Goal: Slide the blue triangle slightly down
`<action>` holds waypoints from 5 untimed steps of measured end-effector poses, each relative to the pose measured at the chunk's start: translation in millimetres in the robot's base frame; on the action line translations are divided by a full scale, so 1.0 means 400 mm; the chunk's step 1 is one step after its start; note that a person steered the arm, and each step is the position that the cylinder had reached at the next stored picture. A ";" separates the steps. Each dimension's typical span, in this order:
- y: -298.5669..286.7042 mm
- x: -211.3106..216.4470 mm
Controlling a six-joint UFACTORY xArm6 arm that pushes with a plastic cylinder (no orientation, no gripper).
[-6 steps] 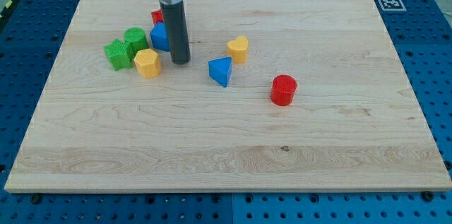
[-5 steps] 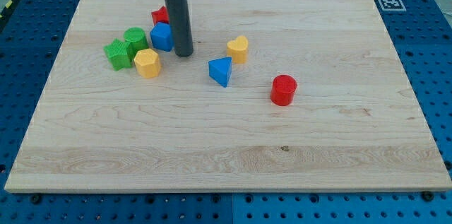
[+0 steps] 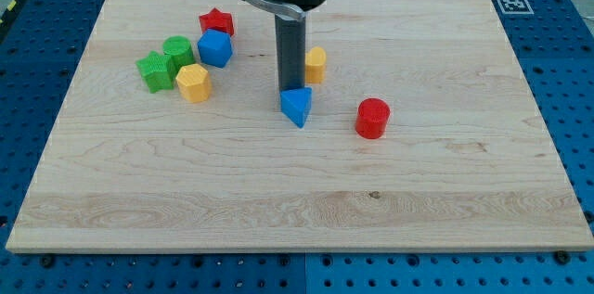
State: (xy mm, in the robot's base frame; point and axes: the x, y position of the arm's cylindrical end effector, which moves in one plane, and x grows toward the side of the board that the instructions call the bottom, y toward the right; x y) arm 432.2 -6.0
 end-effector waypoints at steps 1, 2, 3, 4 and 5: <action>0.028 0.002; 0.031 0.007; 0.031 0.038; 0.029 0.028; -0.011 -0.050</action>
